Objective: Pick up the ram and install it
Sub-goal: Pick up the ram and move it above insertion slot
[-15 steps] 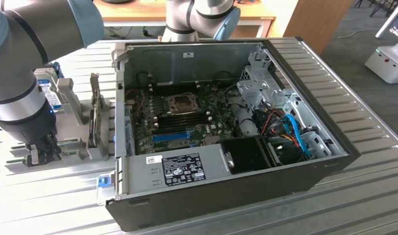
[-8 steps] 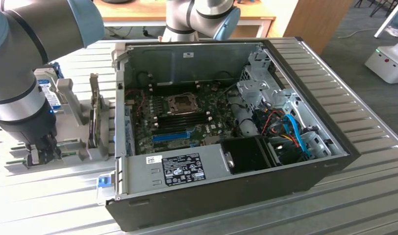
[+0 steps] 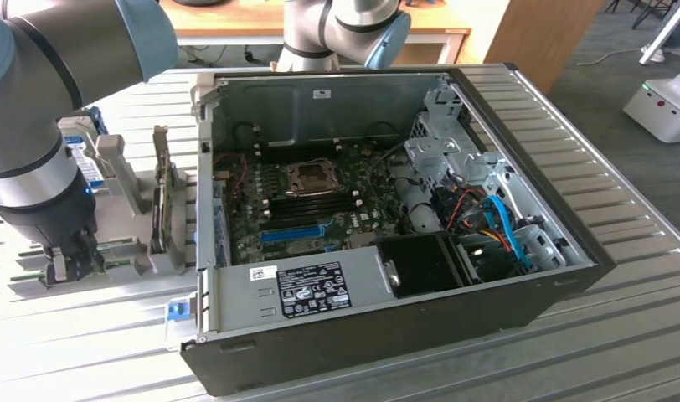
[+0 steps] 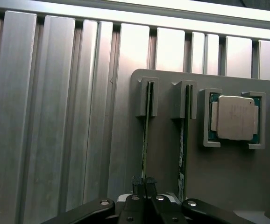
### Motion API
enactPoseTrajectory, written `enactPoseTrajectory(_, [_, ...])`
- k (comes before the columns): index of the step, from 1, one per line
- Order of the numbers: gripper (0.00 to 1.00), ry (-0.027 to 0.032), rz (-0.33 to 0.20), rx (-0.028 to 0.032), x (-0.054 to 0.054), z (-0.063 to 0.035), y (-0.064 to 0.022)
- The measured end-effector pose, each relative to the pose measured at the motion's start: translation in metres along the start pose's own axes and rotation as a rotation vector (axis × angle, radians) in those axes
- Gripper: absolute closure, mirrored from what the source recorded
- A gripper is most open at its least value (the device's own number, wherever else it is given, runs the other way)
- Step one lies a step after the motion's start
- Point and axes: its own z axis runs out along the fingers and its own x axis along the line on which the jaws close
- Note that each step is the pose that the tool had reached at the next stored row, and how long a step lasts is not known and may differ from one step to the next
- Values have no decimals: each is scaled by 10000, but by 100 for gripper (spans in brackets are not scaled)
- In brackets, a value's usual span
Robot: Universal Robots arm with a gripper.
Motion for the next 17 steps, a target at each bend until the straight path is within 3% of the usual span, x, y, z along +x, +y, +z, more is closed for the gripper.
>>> enactPoseTrajectory(6, [88, 0, 0, 1, -1, -8, 1])
enactPoseTrajectory(17, [88, 0, 0, 1, -10, -134, 4])
